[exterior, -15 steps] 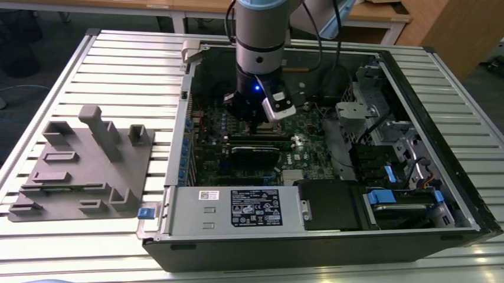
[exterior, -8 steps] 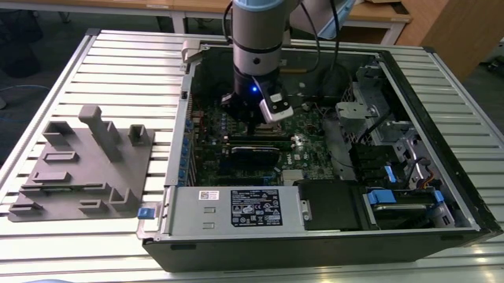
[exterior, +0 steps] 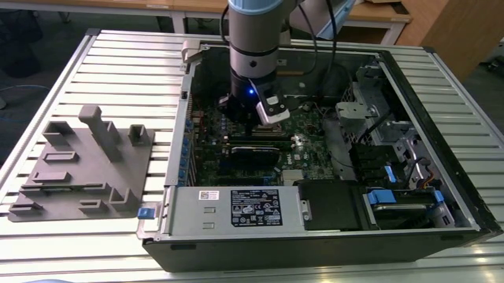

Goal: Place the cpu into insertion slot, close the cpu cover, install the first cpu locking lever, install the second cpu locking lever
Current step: 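Install the second cpu locking lever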

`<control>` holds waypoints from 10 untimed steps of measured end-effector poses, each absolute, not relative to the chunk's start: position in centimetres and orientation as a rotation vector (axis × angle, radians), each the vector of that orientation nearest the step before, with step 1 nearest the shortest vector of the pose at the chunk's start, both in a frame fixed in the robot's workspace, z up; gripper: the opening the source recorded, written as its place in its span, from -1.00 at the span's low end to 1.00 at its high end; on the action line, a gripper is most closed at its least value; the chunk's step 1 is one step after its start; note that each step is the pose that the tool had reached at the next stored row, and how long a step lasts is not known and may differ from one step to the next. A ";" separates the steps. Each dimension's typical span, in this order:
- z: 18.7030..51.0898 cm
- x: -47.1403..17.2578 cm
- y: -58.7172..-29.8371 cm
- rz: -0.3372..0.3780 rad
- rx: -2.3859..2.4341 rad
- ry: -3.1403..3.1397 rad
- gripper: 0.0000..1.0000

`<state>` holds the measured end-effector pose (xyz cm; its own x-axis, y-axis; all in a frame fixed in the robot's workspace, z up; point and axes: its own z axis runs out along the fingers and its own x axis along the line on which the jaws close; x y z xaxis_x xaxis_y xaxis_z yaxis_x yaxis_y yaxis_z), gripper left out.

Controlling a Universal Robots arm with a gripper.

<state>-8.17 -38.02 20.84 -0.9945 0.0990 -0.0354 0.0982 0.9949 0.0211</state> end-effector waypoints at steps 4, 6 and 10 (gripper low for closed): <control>20.7 -8.4 -38.1 0.062 0.154 3.101 -0.79; 20.6 -8.4 -38.2 0.096 0.155 3.101 -0.79; 20.5 -8.6 -38.3 0.129 0.155 3.100 -0.79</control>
<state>-8.63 -38.27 20.50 -0.9944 0.1012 -0.0312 0.0983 0.9916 0.0843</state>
